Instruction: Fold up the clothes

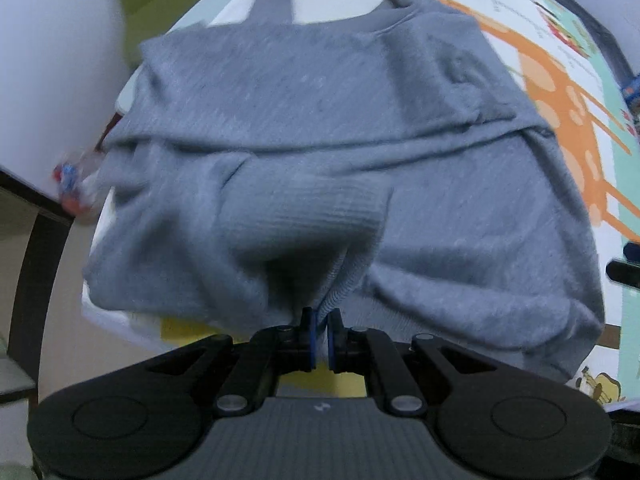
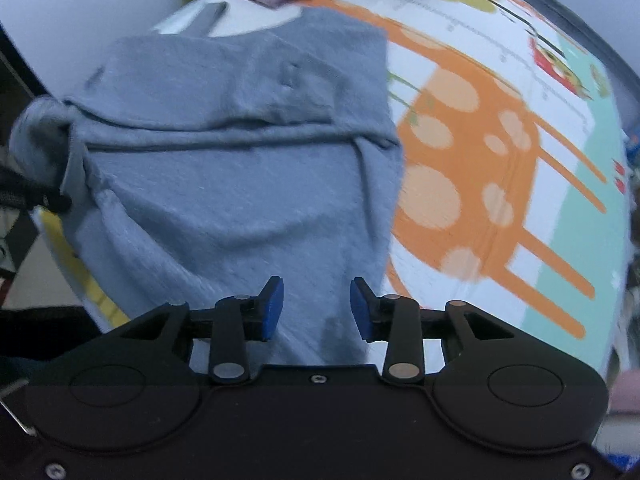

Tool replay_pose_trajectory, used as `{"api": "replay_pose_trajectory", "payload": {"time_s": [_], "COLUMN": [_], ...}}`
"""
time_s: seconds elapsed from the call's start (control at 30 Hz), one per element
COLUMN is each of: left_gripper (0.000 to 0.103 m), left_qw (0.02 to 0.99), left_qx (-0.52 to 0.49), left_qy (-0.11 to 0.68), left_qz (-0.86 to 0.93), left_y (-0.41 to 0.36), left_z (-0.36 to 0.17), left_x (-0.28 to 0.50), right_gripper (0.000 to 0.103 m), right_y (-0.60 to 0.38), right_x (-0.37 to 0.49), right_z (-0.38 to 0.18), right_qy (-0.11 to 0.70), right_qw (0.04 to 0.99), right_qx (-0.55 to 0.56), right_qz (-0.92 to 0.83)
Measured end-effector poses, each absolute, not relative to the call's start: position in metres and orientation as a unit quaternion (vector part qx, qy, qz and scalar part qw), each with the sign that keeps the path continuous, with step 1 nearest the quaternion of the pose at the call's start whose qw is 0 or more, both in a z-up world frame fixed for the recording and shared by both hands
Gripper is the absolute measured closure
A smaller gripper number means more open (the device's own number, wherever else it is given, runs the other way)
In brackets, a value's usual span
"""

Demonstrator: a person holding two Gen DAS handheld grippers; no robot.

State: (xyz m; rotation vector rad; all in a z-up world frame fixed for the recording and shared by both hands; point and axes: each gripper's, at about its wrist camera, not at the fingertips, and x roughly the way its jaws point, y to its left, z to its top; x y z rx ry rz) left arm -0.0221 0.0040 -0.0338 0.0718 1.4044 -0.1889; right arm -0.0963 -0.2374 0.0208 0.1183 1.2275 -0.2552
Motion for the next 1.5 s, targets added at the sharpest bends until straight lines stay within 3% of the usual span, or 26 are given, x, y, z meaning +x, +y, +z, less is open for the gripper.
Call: {"api": "replay_pose_trajectory", "payload": {"time_s": [0.27,0.77,1.17,1.37,1.5], "left_gripper": [0.092,0.053,0.047,0.041,0.04], "left_qw": [0.755,0.795,0.818,0.829,0.829], "left_qx": [-0.009,-0.052,-0.071,-0.075,-0.075], "left_qy": [0.655,0.599,0.568,0.553,0.553], "left_qz": [-0.005,0.075,0.05,0.036,0.034], "left_y": [0.039,0.084,0.085,0.088,0.093], "left_z": [-0.042,0.005,0.03,0.039,0.037], "left_x": [-0.072,-0.09,-0.054,-0.04,-0.031], "right_gripper": [0.067,0.065,0.055,0.044,0.044], "right_y": [-0.217,-0.19,-0.138,-0.1,-0.08], "right_x": [-0.07,-0.03,-0.021,-0.012,0.001], "right_z": [0.005,0.0,0.015,0.008,-0.003], "right_qy": [0.58,0.569,0.545,0.536,0.534], "right_qw": [0.812,0.822,0.828,0.828,0.826], "right_qx": [0.037,0.024,0.023,-0.002,-0.004], "right_qz": [-0.046,0.021,0.133,0.166,0.177]}}
